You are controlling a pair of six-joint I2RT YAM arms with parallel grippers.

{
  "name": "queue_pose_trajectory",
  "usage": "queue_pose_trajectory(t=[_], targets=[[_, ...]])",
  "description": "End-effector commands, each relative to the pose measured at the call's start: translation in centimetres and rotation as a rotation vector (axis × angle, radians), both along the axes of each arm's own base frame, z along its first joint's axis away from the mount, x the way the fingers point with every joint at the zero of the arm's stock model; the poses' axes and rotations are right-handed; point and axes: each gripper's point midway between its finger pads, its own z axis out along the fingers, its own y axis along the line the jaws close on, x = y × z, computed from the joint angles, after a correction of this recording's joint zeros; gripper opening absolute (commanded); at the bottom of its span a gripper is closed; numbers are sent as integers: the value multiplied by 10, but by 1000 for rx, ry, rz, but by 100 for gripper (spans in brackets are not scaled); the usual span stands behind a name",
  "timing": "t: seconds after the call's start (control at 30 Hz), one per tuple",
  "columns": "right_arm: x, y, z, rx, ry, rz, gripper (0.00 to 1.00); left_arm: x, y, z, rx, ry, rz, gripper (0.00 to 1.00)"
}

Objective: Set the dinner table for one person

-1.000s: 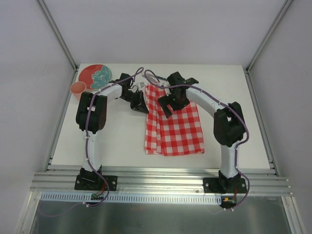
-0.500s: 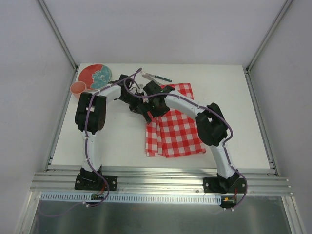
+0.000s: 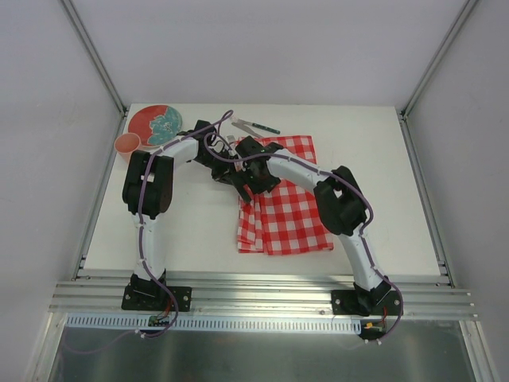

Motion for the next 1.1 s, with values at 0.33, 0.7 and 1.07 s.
queue_pose_trajectory(t=[0.33,0.7,1.07], targets=[[14,-13,30,18,-59,-27,95,4,-5,13,-22,-20,-5,0],[23,-10,72,83,-147,-30,95,10,-6,13,-22,-29,-4,0],[27,-9,35,54,-78,-39,95,5,-5,17,-21,-34,-4,0]])
